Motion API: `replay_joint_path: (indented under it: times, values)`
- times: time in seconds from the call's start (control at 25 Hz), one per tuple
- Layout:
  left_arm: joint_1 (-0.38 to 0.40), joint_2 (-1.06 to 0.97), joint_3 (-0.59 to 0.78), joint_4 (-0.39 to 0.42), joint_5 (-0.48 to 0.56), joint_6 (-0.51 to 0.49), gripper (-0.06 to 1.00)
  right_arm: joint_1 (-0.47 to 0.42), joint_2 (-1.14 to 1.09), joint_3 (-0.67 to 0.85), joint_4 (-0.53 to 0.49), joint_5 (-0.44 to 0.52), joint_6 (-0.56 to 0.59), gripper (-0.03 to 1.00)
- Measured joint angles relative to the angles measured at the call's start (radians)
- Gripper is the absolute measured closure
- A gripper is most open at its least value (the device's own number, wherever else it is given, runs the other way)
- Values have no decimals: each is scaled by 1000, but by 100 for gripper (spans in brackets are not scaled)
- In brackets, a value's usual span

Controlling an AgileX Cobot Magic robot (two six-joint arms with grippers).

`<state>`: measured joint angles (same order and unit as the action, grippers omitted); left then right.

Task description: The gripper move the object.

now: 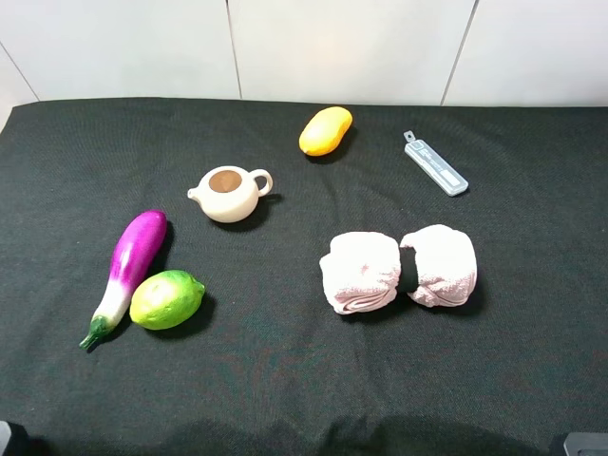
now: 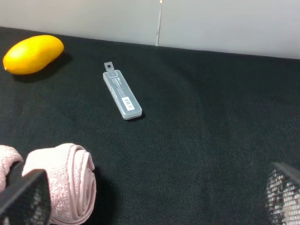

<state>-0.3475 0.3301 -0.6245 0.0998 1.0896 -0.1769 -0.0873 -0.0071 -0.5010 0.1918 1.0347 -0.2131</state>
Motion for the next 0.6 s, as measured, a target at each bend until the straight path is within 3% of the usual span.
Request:
replay_joint_path:
  times: [0.6]
  values:
    - [0,-277,116,-20,0,66,15,0,0,0,0,0,0,27]
